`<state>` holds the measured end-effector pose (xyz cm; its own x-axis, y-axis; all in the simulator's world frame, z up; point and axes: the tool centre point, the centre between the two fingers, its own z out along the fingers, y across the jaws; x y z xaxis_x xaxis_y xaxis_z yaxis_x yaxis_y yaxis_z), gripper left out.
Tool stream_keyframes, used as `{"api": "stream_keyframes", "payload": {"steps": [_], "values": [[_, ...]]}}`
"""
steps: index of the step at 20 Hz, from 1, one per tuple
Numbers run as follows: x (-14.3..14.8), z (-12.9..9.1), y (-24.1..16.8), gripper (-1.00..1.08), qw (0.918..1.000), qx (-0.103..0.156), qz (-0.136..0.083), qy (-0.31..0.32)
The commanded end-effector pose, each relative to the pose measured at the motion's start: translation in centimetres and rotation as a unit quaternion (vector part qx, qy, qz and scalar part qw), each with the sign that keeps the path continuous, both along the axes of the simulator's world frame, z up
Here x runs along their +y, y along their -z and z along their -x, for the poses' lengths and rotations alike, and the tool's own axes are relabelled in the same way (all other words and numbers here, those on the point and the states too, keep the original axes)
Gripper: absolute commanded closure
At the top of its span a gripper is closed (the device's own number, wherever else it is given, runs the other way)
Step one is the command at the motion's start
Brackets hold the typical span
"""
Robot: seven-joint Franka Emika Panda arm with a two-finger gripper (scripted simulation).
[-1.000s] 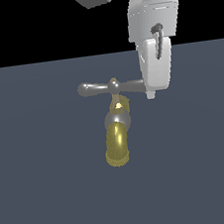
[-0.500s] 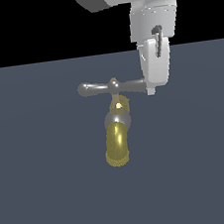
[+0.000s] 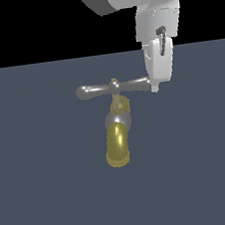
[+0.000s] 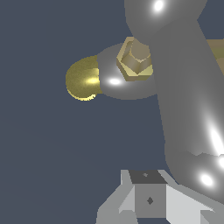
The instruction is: Turn on the faucet by rotating a designated handle.
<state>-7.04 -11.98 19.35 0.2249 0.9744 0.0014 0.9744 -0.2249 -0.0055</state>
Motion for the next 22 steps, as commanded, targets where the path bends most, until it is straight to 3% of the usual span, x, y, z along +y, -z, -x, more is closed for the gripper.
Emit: {"api": "stream_keyframes", "payload": {"steps": [1,10,12,22], "values": [[0.4,-1.1,0.0,1.08,1.0000,-0.003,0.001,-0.007],[-0.5,-3.4,0.0,1.08,1.0000,-0.003,0.001,-0.007],[-1.2,-2.8,0.0,1.08,1.0000,-0.001,0.001,0.001],[0.5,-6.2,0.0,1.08,1.0000,-0.001,0.001,-0.002]]}}
